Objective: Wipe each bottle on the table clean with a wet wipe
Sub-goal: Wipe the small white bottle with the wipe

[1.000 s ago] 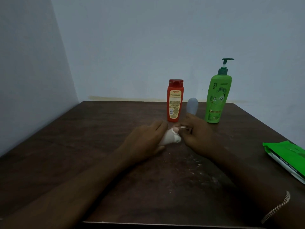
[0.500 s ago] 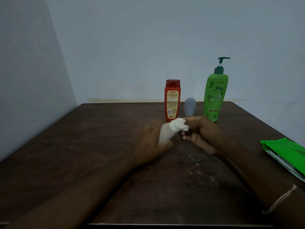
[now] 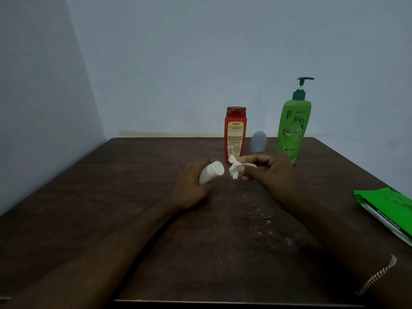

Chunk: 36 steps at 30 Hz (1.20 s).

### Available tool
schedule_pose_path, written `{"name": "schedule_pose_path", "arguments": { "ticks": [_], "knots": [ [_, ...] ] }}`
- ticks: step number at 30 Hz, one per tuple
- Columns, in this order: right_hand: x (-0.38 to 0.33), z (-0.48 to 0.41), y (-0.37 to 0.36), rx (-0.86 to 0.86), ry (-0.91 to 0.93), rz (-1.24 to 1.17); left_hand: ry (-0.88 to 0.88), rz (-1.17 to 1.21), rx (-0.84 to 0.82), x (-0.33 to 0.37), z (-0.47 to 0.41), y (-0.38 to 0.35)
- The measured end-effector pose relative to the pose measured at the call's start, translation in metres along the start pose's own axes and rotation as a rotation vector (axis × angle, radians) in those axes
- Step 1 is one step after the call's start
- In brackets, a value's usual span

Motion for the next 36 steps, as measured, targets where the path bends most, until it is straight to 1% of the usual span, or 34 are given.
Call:
{"name": "schedule_pose_path", "arguments": {
  "ticks": [3, 5, 7, 11, 13, 15, 17, 19, 20, 23, 24, 26, 28, 30, 32, 34, 36],
  "knots": [
    [-0.002, 0.002, -0.004, -0.016, 0.114, 0.215, -0.065, -0.031, -0.057, 0.001, 0.001, -0.001],
    [-0.005, 0.003, -0.008, -0.078, 0.164, 0.323, -0.114, -0.074, -0.073, 0.000, -0.002, -0.004],
    [-0.010, 0.005, -0.015, -0.138, 0.203, 0.370, -0.134, -0.089, -0.085, -0.002, -0.004, -0.008],
    [-0.012, 0.007, -0.016, -0.082, 0.229, 0.443, -0.148, -0.089, -0.099, -0.004, -0.006, -0.014],
    [-0.012, 0.007, -0.017, -0.113, 0.212, 0.485, -0.165, -0.083, -0.083, -0.005, -0.007, -0.014],
    [-0.014, 0.008, -0.019, -0.166, 0.200, 0.448, -0.172, -0.074, -0.079, -0.005, -0.008, -0.014],
    [-0.016, 0.008, -0.020, -0.140, 0.201, 0.382, -0.167, -0.064, -0.096, -0.005, -0.007, -0.016],
    [-0.016, 0.006, -0.017, -0.088, 0.203, 0.397, -0.173, -0.064, -0.091, -0.005, -0.007, -0.016],
    [-0.015, 0.006, -0.017, -0.092, 0.192, 0.419, -0.182, -0.070, -0.083, -0.005, -0.006, -0.016],
    [-0.012, 0.008, -0.019, -0.197, 0.146, 0.403, -0.180, -0.089, -0.089, -0.006, -0.007, -0.016],
    [-0.012, 0.008, -0.019, -0.201, 0.145, 0.376, -0.178, -0.093, -0.098, -0.007, -0.007, -0.016],
    [-0.012, 0.006, -0.017, -0.144, 0.141, 0.349, -0.178, -0.114, -0.106, -0.007, -0.008, -0.017],
    [-0.011, 0.004, -0.015, -0.113, 0.138, 0.385, -0.176, -0.124, -0.100, -0.007, -0.008, -0.016],
    [-0.010, 0.006, -0.017, -0.162, 0.131, 0.400, -0.176, -0.112, -0.093, -0.008, -0.009, -0.016],
    [-0.011, 0.007, -0.019, -0.205, 0.126, 0.341, -0.173, -0.105, -0.100, -0.008, -0.009, -0.017],
    [-0.010, 0.004, -0.018, -0.169, 0.118, 0.266, -0.171, -0.100, -0.105, -0.009, -0.010, -0.018],
    [-0.007, 0.001, -0.014, -0.103, 0.107, 0.272, -0.179, -0.101, -0.096, -0.010, -0.010, -0.018]
  ]
}}
Point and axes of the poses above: each hand's wrist, its own z-axis away from the middle knuckle, its own y-axis out of the back of the hand, x = y × z, the point moved 5 cm from there along -z, towards the middle knuckle, and after that the axes turned 1 degree about z, right-handed, at the moved point
